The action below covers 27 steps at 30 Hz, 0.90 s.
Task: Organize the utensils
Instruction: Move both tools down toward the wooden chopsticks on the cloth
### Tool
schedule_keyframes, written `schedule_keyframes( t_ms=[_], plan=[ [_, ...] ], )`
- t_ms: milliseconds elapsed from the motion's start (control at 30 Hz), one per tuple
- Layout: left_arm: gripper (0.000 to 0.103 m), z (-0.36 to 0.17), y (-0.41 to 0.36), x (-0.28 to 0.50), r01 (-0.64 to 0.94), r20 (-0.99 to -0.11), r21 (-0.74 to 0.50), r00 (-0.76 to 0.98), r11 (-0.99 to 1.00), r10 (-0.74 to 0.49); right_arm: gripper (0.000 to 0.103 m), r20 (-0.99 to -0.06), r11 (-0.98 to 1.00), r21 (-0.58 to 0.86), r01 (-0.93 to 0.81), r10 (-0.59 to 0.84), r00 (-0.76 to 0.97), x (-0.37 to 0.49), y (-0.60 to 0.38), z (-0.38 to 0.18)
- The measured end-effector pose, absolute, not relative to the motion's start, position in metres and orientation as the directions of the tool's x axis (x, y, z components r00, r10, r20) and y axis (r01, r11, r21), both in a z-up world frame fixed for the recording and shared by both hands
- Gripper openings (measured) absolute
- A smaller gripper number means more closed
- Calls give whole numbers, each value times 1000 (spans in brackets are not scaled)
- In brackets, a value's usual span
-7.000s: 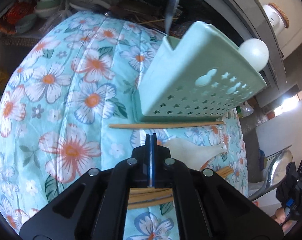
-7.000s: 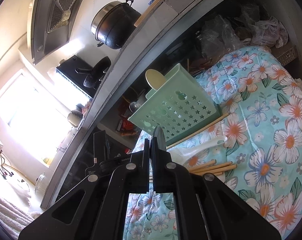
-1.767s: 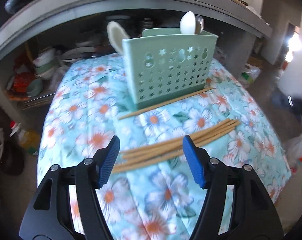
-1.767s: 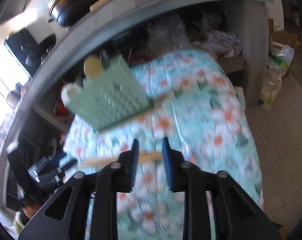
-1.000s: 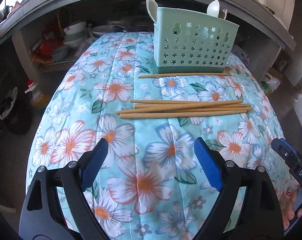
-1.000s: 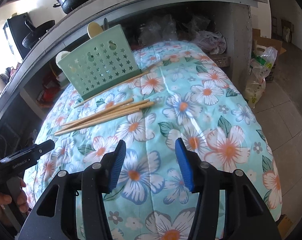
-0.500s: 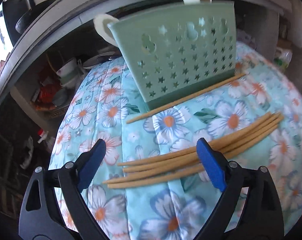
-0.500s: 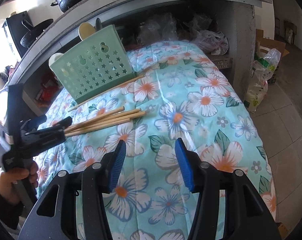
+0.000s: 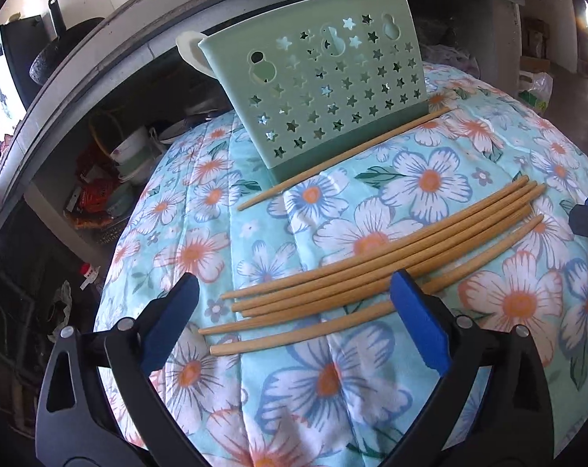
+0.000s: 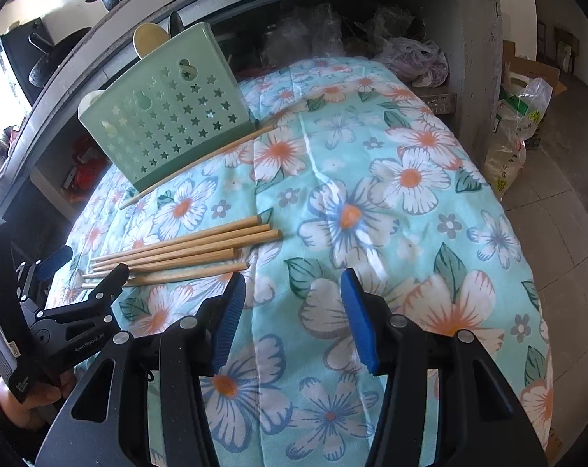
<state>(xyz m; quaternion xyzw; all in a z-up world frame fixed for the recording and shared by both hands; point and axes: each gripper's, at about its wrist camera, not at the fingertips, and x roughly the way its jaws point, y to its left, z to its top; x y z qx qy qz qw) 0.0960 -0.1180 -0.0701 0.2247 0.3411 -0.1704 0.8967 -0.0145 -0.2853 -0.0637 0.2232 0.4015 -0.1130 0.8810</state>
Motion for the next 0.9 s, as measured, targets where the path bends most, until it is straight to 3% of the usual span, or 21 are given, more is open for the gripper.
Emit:
schedule_keyframes(
  t_ms=[267, 567, 600, 633, 733, 900],
  plan=[
    [95, -81, -102, 82, 515, -749, 245, 639, 822, -177, 50, -767, 870, 301, 391, -23, 641, -17, -286, -64],
    [94, -48, -127, 45, 645, -635, 276, 679, 713, -368, 50, -755, 859, 296, 418, -57, 653, -19, -295, -57],
    [91, -47, -133, 41, 664, -629, 289, 675, 689, -386, 50, -755, 857, 295, 423, -62, 653, -19, -296, -56],
    [81, -47, -141, 36, 683, -622, 316, 673, 659, -400, 50, -753, 855, 294, 428, -68, 654, -20, -298, -56],
    [62, -54, -160, 26, 708, -615, 414, 681, 572, -398, 50, -755, 849, 293, 440, -78, 652, -21, -302, -55],
    [40, -74, -179, 23, 723, -623, 535, 687, 437, -373, 50, -766, 842, 294, 452, -75, 638, -21, -307, -59]
  ],
)
